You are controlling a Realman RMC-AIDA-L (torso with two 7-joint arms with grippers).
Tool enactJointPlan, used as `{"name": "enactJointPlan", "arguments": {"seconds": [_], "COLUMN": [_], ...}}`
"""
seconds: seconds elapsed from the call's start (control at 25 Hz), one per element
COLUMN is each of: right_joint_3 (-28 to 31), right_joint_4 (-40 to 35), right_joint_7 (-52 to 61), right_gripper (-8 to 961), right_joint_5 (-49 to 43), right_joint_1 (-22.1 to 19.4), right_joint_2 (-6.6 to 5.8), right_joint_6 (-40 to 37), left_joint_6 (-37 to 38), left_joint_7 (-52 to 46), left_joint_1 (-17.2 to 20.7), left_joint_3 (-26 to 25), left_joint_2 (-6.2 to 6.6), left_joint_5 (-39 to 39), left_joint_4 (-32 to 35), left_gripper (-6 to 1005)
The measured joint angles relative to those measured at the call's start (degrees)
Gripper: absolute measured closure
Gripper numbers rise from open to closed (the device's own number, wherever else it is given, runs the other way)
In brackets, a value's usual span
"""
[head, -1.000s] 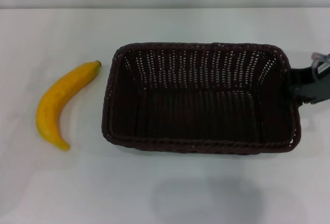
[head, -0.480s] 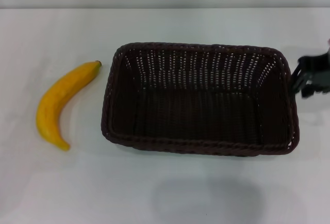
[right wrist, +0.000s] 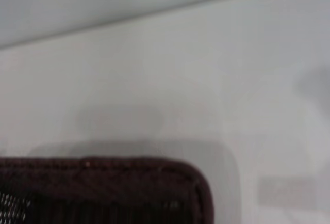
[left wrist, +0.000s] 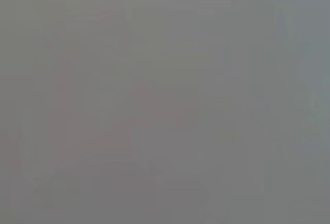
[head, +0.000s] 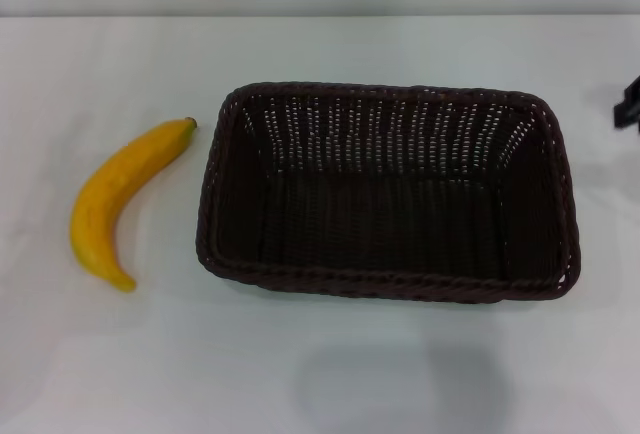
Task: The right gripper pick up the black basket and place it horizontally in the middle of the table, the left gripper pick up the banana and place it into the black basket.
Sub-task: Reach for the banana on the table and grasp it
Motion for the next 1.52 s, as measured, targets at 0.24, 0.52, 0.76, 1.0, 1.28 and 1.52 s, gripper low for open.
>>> {"name": "enactJointPlan", "arguments": {"seconds": [0.24, 0.52, 0.76, 1.0, 1.28, 1.52], "right_joint_3": [4.3, 3.8, 4.3, 9.1, 15.0, 19.0], "right_joint_4": [-4.4, 0.8, 10.4, 20.6, 31.7, 38.7], "right_joint_7": [-18.4, -42.4, -60.6, -77.3, -93.6, -103.2], "right_gripper": [735, 734, 734, 734, 734, 733], "right_joint_5": [0.2, 8.8, 18.4, 29.6, 41.7, 48.5], "right_joint_1": [-8.3, -18.9, -22.3, -23.1, -23.4, -23.1], "right_joint_2": [3.22, 3.22, 3.07, 2.98, 2.98, 2.98], "right_joint_6": [-12.8, -36.7, -50.8, -56.2, -57.8, -57.4], "left_joint_6": [0.1, 3.5, 14.8, 20.1, 21.4, 15.2], "left_joint_7": [-0.4, -13.6, -39.1, -62.1, -93.8, -114.8], "left_joint_1": [0.7, 4.6, 9.7, 9.5, 3.9, -4.1], "left_joint_3": [-1.3, -0.9, -1.2, -1.3, -1.5, -1.4], "left_joint_2": [-0.91, -1.09, 0.00, 1.17, 3.80, 6.25], "left_joint_5": [0.3, 4.1, 19.9, 37.4, 64.2, 88.6], "left_joint_4": [1.1, 7.2, 22.2, 34.3, 44.8, 50.3], "left_gripper": [137, 137, 137, 137, 137, 137]}}
